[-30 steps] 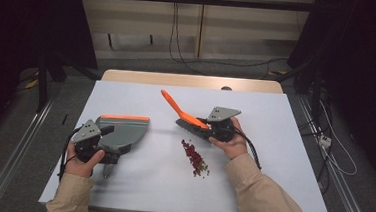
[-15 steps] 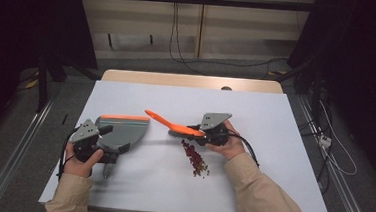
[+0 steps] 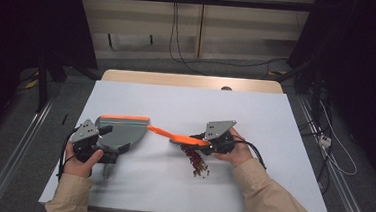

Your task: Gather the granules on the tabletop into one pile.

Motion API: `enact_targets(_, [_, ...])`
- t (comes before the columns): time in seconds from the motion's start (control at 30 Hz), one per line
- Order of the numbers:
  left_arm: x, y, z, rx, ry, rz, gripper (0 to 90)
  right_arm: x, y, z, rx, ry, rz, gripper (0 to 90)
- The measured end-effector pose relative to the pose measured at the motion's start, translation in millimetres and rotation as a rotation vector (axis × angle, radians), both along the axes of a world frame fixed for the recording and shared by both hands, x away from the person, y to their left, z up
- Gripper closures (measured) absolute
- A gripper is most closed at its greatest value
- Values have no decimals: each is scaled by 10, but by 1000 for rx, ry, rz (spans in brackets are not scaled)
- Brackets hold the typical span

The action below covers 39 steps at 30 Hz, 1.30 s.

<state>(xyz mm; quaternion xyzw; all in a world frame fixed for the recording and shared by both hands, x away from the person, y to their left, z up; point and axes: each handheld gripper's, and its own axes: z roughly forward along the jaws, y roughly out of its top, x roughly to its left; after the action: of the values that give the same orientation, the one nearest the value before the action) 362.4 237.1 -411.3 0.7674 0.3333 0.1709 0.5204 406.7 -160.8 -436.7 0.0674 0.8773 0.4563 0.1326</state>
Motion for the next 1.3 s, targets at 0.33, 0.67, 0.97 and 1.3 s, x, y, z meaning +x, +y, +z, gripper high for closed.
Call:
enact_targets(0.33, [-4,-2,4,1,-3,0,54,-135,-24,8,-11,-11,24,702])
enact_targets(0.67, [-7,-10,5,3,-3,-1,54,-247,-48,8,1,-3,25,702])
enact_targets(0.97, [-10,-18,5,8,-3,-5,54,-315,-33,9,11,8,19,701])
enact_targets(1.3, [-16,-21,11,4,-7,-7,54,-369,-29,7,18,12,24,701])
